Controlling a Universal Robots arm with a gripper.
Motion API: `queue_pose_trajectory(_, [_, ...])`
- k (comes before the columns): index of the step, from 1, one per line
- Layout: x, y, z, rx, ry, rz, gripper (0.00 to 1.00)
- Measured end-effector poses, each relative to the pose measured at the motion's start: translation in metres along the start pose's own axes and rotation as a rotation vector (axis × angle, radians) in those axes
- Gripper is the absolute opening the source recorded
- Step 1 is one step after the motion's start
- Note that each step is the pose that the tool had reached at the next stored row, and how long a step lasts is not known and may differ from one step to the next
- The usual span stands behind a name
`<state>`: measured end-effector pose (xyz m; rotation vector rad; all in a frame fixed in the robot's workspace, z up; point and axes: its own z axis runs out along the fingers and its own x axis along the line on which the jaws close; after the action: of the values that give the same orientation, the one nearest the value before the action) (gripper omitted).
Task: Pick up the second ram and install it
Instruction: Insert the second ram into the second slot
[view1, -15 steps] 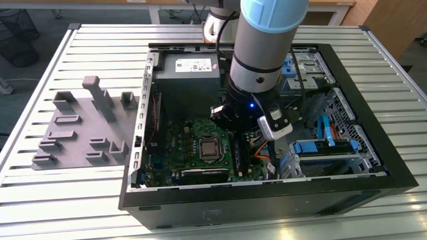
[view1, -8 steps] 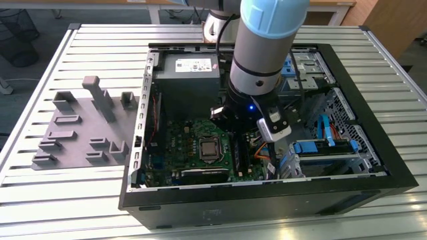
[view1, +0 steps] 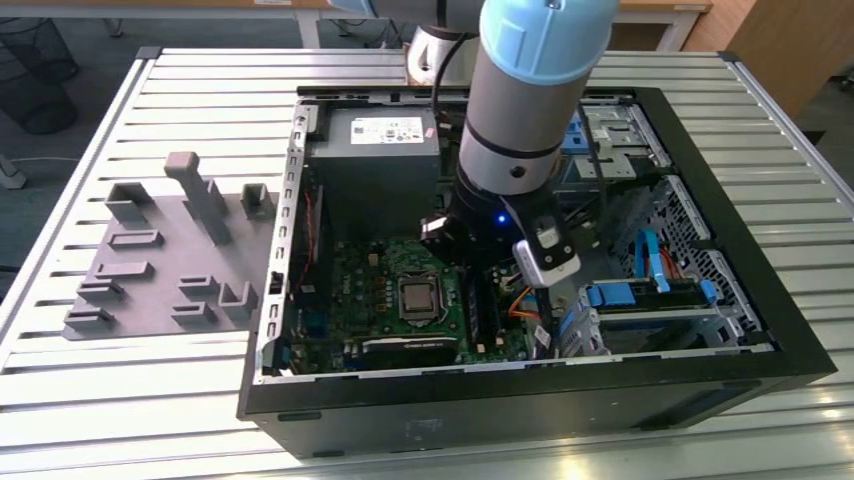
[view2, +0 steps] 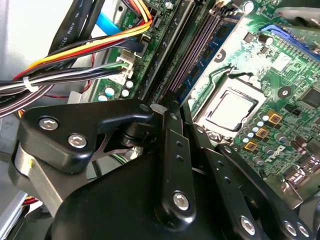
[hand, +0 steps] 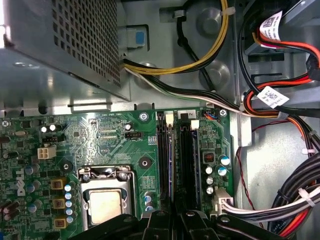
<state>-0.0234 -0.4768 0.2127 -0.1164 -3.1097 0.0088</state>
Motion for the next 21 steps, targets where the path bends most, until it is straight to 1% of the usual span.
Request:
queue_pose_trajectory(4, [0.0,0.0,0.0014,-0.0018,0.0002,0.0,0.14])
queue_pose_trajectory(9, [0.0003,-0.0003,0.0003,-0.0094,0.0006,0.0,0.14])
queue_pose_trajectory(14, [0.0003,-0.0005,-0.0006,-0.0104,0.0007,0.0,0.14])
queue_pose_trajectory(17, [0.0003,-0.0006,0.0006,-0.0113,0.0009,0.0,0.14])
queue_pose_trajectory(21, [0.0002,-0.0005,0.0014,-0.0147,0.001,0.0,0.14])
